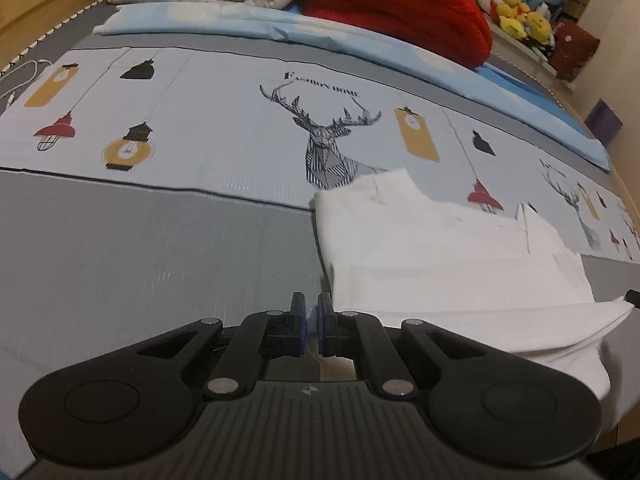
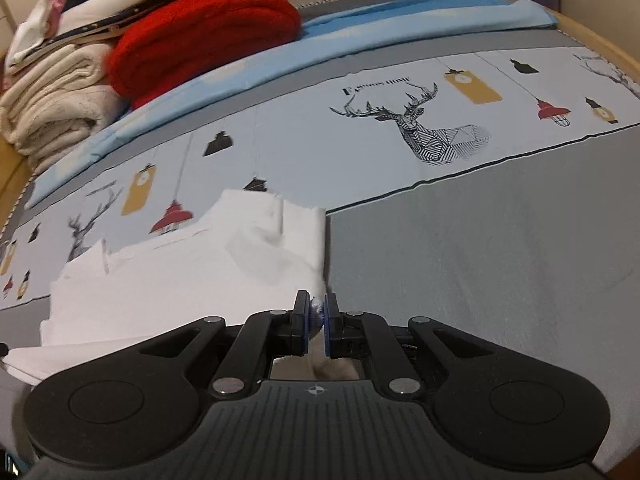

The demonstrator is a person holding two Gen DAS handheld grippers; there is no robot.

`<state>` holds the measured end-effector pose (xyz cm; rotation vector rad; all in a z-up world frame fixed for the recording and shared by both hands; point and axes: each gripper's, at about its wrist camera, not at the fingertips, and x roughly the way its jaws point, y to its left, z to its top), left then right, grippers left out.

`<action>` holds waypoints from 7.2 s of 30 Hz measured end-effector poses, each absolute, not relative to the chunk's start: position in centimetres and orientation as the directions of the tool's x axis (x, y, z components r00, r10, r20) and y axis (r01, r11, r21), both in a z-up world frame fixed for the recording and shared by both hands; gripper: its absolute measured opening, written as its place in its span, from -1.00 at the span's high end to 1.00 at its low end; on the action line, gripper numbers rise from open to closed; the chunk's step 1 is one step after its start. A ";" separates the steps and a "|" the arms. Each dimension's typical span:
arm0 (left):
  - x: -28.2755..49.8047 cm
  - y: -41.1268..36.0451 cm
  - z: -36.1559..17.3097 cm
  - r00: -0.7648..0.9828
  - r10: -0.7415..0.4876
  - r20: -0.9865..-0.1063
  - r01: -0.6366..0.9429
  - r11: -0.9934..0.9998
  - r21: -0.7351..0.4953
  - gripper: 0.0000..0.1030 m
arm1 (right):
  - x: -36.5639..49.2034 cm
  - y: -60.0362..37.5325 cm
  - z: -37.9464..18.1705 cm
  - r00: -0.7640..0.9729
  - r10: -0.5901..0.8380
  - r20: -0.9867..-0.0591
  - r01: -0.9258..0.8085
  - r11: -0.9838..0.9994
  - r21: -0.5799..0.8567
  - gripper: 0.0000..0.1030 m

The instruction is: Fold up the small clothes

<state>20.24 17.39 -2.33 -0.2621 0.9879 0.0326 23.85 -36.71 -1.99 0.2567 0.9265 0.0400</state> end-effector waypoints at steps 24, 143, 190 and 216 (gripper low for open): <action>25.8 15.9 -6.1 0.493 -0.120 -0.862 -0.194 0.950 -0.244 0.06 | 28.8 -36.3 -5.6 0.486 0.117 -0.866 0.106 0.976 0.191 0.36; 24.3 13.4 -9.3 0.321 -0.072 -0.944 -0.382 0.902 -0.199 -0.45 | 22.0 -36.3 -3.3 0.559 -0.102 -0.823 0.237 0.971 0.041 0.19; 22.9 19.1 -9.6 0.339 -0.192 -0.921 -0.311 0.901 -0.302 0.20 | 24.0 -30.3 -3.8 0.572 -0.095 -0.815 0.176 0.984 0.008 0.19; 23.0 16.6 -9.3 0.368 -0.086 -0.926 -0.186 0.969 -0.164 0.63 | 22.9 -34.3 -2.8 0.593 -0.089 -0.800 0.213 0.976 0.049 0.19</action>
